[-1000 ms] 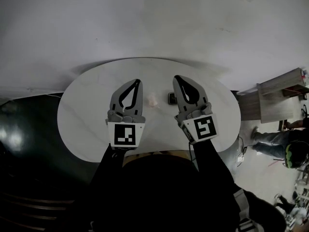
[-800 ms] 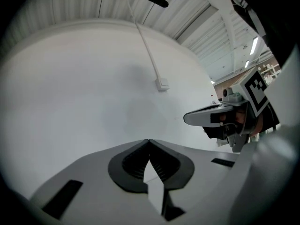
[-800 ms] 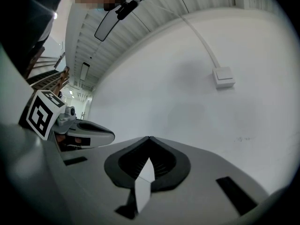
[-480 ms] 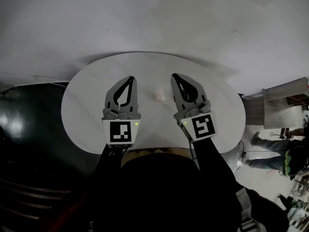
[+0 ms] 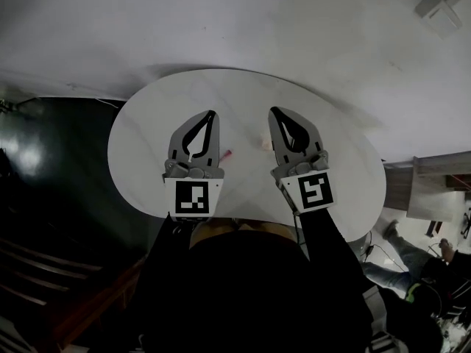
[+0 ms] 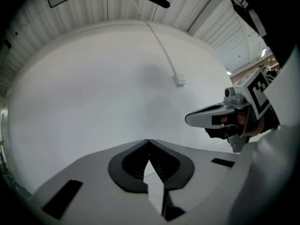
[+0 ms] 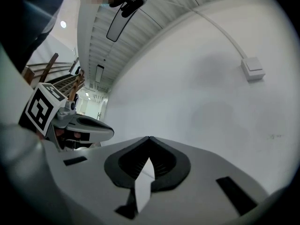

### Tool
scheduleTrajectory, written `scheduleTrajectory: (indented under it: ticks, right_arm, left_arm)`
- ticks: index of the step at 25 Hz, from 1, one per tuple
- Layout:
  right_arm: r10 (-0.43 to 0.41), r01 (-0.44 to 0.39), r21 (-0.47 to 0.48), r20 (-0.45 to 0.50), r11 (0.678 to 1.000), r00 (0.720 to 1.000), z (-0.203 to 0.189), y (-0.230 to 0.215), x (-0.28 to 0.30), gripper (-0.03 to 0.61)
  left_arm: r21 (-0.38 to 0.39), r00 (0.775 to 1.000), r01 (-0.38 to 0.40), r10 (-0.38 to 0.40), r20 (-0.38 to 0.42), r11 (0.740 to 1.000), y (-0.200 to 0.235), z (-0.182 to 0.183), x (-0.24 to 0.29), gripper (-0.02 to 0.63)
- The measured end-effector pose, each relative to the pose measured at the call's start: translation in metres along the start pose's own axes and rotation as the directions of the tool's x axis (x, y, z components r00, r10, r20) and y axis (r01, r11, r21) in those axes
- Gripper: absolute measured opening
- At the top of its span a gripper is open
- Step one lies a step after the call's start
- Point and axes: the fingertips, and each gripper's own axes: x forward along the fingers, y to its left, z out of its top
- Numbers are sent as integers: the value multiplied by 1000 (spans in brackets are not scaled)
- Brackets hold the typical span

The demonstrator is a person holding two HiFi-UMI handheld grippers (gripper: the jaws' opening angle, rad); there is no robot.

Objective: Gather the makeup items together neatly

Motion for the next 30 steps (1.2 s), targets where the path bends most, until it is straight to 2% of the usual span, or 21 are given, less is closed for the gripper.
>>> scheduleTrajectory:
  ticks: [5,8,10,12,15,19,25,28,30]
  right_arm:
    - [1,-1,3,-2,1000,1000,-1,-1,3,27]
    - [-3,3,2,-8,1000,1000,-3,-1,2,27]
    - [-5,5,2,-13,1000,1000,-5,0,2,28]
    - [-9,10,1,-14,1000,1000,-5,-1,1,28]
    - [-16,16,-1,-20,1000,1000,-7,-1,0,28]
    - [-29,29,1,-34,1000,999,-13,-3,-3,28]
    - [-22,23,11,-57,1000,998,-24,0,-4,26]
    - [52,-49,27,-121,998,991,-46,14,0,28]
    - [151,-148,28,-200,989,968,-69,34,6,31]
  left_arm:
    - [14,997,-36,37,-71,999,9,-11,-3,17]
    - [13,990,18,-16,-137,1000,2,-30,1,17]
    - [8,972,90,-87,-216,996,-10,-52,4,18]
    - [-2,941,166,-158,-298,986,-24,-78,4,18]
    - [-10,903,228,-216,-372,974,-38,-107,2,18]
    - [-10,891,246,-230,-391,969,-43,-122,2,18]
    - [-11,895,239,-225,-387,971,-39,-121,5,18]
    - [-11,895,235,-221,-387,972,-38,-122,4,18]
    - [-14,896,230,-217,-386,973,-36,-122,2,18]
